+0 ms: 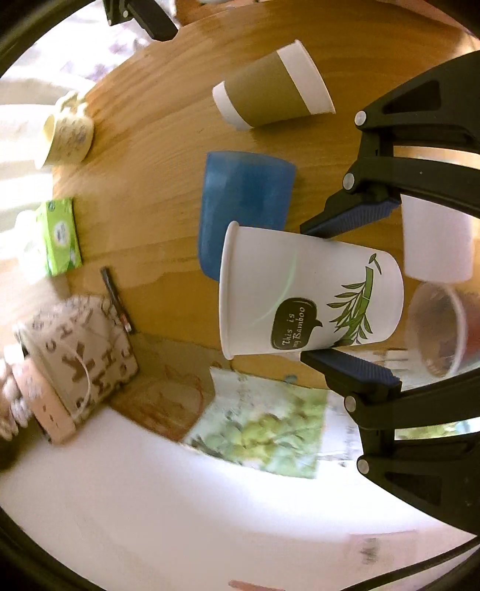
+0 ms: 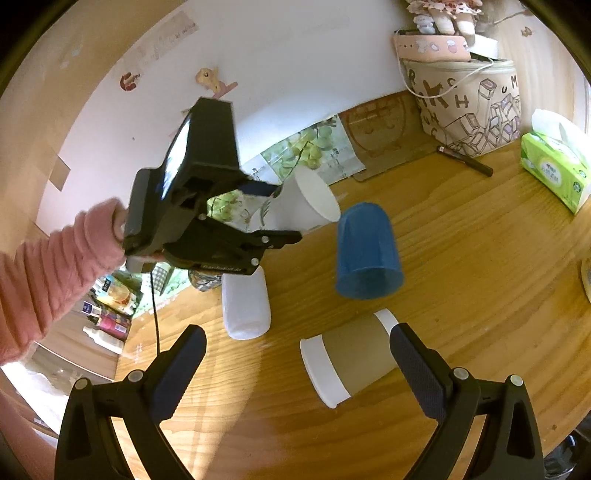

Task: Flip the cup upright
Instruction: 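Rotate the left tool to turn the held cup rim-up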

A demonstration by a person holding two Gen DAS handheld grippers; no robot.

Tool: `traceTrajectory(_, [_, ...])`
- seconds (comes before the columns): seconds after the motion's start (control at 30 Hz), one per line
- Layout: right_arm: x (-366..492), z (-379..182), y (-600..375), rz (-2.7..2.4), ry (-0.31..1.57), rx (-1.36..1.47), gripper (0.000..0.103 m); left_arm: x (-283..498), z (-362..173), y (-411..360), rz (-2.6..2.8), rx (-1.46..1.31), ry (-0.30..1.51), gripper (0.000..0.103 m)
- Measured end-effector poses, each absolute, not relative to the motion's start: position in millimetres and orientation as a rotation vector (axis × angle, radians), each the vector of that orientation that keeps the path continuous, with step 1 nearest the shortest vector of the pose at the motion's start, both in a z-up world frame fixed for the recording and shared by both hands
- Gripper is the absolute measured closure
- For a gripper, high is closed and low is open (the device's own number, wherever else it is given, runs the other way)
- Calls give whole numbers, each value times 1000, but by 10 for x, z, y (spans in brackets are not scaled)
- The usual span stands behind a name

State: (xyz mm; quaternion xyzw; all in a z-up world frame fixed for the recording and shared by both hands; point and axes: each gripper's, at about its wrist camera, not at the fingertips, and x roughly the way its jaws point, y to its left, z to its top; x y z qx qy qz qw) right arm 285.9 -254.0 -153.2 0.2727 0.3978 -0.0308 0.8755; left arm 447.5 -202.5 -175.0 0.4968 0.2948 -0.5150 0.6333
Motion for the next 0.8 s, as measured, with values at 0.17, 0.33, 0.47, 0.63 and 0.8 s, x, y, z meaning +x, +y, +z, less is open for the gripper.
traceTrajectory(0.17, [2809,-1481,-2616,-49,815,551,3,4337,-1615,-1891,-1046,1061,681,39])
traceTrajectory(0.33, [2758,-1390,-2681,-21,787,533,3,4216,-1484,-1743,-941,973,700,39])
traceTrajectory(0.47, [2710,-1322,-2715,9,769,507,3,4124,-1406,-1583,-864,898,720,39])
traceTrajectory(0.63, [2642,-1248,-2743,55,746,466,3,3998,-1283,-1371,-770,764,748,39])
traceTrajectory(0.8, [2600,-1194,-2780,99,740,436,3,3801,-1230,-1206,-683,667,769,39])
